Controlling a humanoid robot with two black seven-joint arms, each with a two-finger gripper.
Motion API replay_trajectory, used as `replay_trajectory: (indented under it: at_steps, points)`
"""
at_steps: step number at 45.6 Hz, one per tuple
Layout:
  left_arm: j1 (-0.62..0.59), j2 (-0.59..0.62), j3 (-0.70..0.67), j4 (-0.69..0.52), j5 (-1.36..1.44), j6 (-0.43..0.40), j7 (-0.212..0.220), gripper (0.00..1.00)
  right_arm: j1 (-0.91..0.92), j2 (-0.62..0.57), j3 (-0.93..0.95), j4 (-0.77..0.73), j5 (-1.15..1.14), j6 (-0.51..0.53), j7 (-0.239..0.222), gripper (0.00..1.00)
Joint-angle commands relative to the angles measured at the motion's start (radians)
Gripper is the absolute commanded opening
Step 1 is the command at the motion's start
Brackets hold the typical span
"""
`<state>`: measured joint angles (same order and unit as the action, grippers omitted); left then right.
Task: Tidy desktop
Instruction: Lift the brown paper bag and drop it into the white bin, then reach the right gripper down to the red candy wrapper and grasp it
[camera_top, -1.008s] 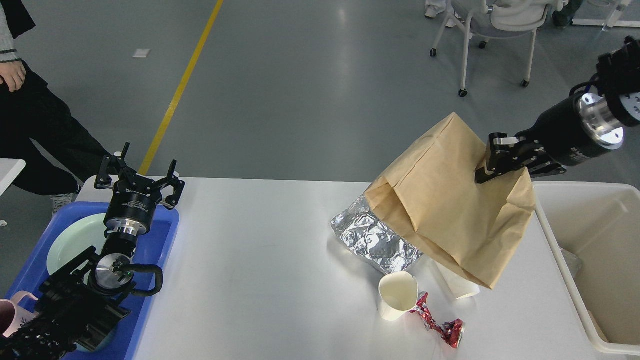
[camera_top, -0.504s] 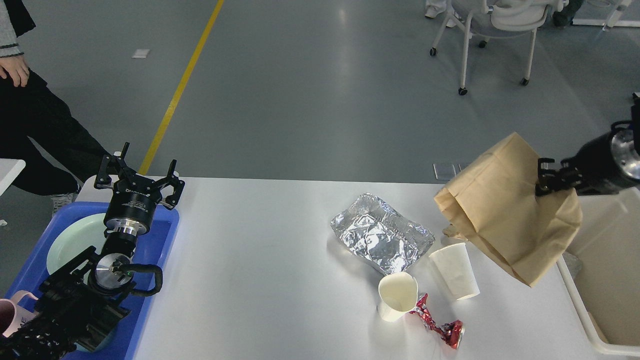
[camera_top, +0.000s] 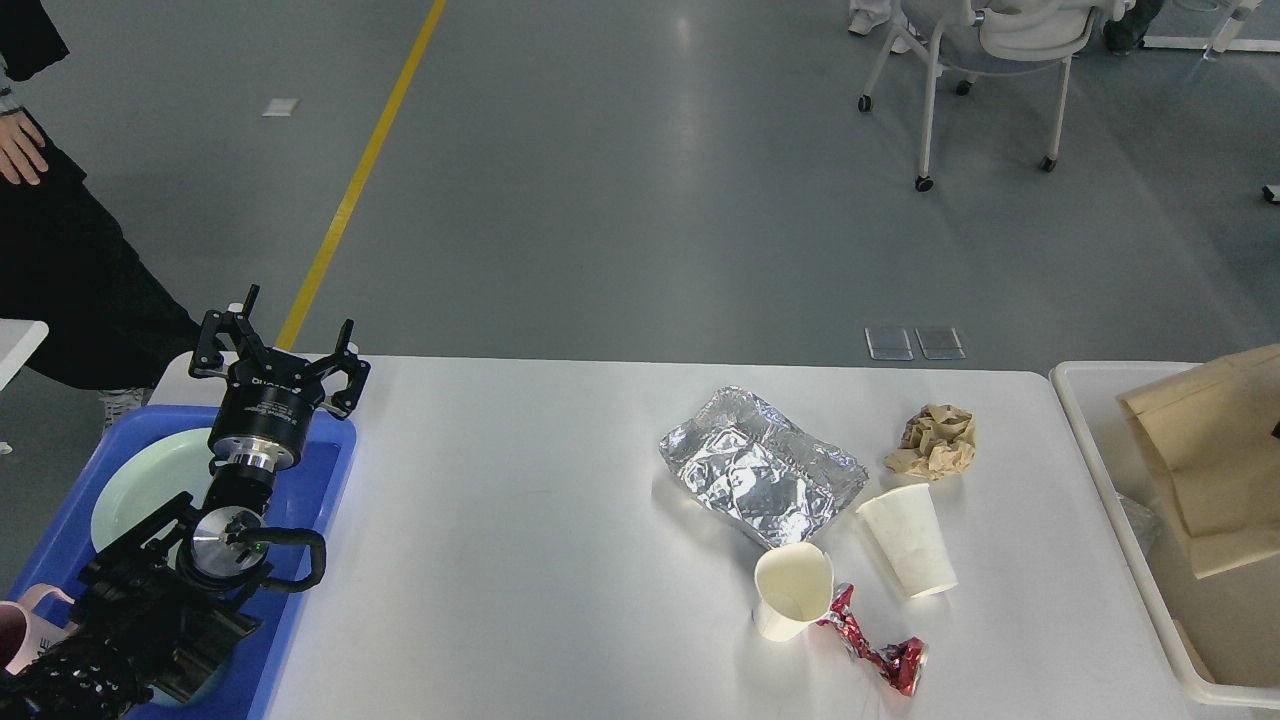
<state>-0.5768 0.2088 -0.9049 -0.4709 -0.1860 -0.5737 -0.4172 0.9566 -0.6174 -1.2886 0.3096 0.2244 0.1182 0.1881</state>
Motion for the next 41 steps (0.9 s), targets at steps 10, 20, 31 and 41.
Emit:
replay_trajectory:
  at_steps: [10, 20, 31, 41]
  points:
    - [0.0, 0.001, 0.0, 0.0, -0.001, 0.0, 0.0, 0.97, -0.305, 0.103, 0.236, -0.261, 0.066, -0.103, -0.184, 0.0]
    - [0.0, 0.0, 0.0, 0.0, 0.0, 0.0, 0.0, 0.97, -0.305, 0.107, 0.23, -0.261, 0.047, -0.107, -0.185, 1.0]
    - [0.0, 0.0, 0.0, 0.0, 0.0, 0.0, 0.0, 0.97, -0.297, 0.108, 0.232, -0.261, 0.047, -0.107, -0.185, 1.0]
    - [0.0, 0.0, 0.001, 0.0, -0.001, 0.0, 0.0, 0.97, -0.22, 0.122, 0.23, -0.259, 0.044, -0.097, -0.185, 1.0]
